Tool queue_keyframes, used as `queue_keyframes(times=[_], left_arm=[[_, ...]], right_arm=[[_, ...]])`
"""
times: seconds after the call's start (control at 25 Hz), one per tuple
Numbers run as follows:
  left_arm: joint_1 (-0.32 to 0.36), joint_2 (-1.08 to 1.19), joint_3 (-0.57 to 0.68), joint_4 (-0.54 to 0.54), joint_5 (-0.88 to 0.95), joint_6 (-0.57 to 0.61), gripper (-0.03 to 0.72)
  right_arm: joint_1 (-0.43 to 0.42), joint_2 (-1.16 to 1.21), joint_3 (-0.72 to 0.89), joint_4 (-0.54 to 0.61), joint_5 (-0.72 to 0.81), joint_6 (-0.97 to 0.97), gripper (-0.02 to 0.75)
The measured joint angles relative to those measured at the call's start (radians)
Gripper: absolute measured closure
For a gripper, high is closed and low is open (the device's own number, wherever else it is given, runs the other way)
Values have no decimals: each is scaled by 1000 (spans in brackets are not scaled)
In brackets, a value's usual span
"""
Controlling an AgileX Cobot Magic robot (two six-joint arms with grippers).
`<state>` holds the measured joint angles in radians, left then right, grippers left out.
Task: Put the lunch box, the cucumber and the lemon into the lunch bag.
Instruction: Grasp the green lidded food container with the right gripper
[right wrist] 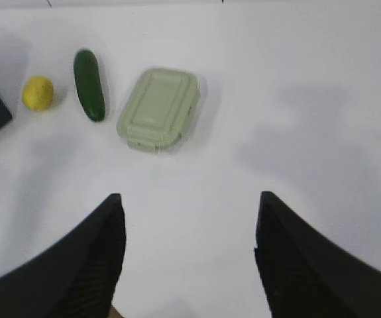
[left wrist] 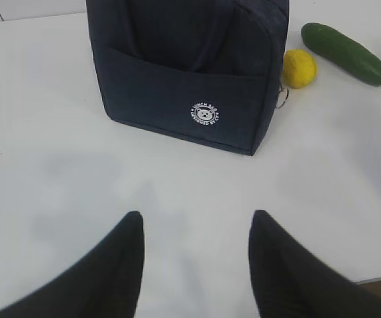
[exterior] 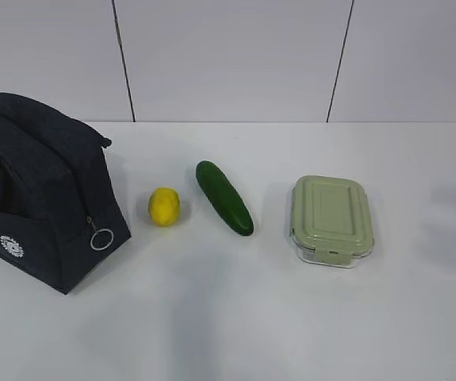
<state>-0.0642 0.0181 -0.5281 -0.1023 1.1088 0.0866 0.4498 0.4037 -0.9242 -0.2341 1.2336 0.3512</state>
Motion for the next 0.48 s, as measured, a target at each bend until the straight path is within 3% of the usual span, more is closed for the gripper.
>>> queue_keyframes(times=[0.28, 0.48], left_arm=[[0, 0, 0, 0, 0, 0, 317], [0, 0, 0, 0, 0, 0, 317]], right_arm=[[0, 180, -340, 2, 23, -82, 265], [0, 374, -532, 113, 38, -168, 265]])
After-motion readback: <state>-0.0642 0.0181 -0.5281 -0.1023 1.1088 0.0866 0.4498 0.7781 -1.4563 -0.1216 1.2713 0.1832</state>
